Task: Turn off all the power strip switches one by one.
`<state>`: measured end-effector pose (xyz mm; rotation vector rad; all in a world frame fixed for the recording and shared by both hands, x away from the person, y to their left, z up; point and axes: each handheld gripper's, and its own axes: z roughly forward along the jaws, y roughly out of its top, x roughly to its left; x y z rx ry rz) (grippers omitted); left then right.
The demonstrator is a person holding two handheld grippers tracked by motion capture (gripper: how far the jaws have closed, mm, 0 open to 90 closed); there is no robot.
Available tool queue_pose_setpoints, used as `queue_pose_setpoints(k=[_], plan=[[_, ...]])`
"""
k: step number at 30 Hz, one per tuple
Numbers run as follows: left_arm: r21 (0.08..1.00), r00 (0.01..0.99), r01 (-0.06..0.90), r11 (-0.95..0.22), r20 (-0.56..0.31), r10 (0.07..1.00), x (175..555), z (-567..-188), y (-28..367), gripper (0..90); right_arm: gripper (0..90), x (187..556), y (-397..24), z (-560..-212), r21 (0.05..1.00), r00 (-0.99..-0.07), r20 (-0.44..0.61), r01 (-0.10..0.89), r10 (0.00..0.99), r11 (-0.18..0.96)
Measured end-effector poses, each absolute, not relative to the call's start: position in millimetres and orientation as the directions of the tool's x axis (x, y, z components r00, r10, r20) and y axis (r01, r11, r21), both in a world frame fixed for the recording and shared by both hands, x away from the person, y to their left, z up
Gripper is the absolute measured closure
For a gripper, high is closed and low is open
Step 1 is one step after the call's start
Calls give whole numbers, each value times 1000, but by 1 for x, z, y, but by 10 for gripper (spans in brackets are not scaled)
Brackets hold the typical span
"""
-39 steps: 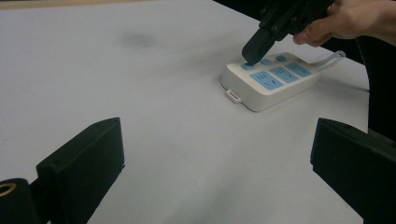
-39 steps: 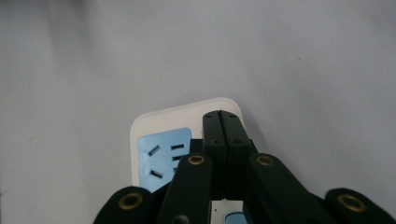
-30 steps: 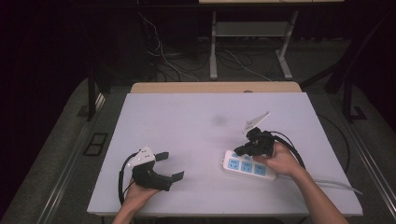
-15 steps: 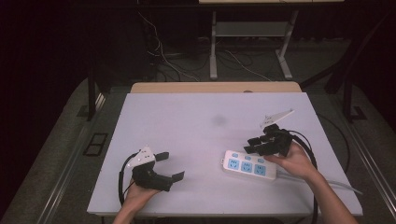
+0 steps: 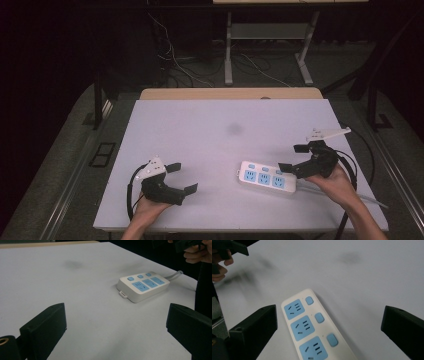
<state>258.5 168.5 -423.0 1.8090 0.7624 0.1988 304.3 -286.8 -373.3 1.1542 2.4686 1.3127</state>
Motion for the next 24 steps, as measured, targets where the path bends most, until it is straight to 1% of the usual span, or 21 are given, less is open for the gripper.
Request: queue_pose_setpoints(k=[9, 14, 20, 24], plan=[[899, 774, 401, -177, -229, 591, 258, -423, 170, 13, 3, 275, -305, -387, 762, -665, 284, 594, 691, 258], [899, 774, 400, -178, -227, 591, 258, -423, 170, 13, 3, 261, -310, -399, 776, -649, 287, 589, 705, 225], [898, 772, 402, -176, -230, 592, 258, -423, 170, 14, 4, 253, -313, -411, 785, -630, 289, 587, 720, 199], [898, 771, 402, -176, -229, 594, 259, -423, 171, 14, 4, 249, -316, -420, 791, -619, 308, 588, 722, 167]])
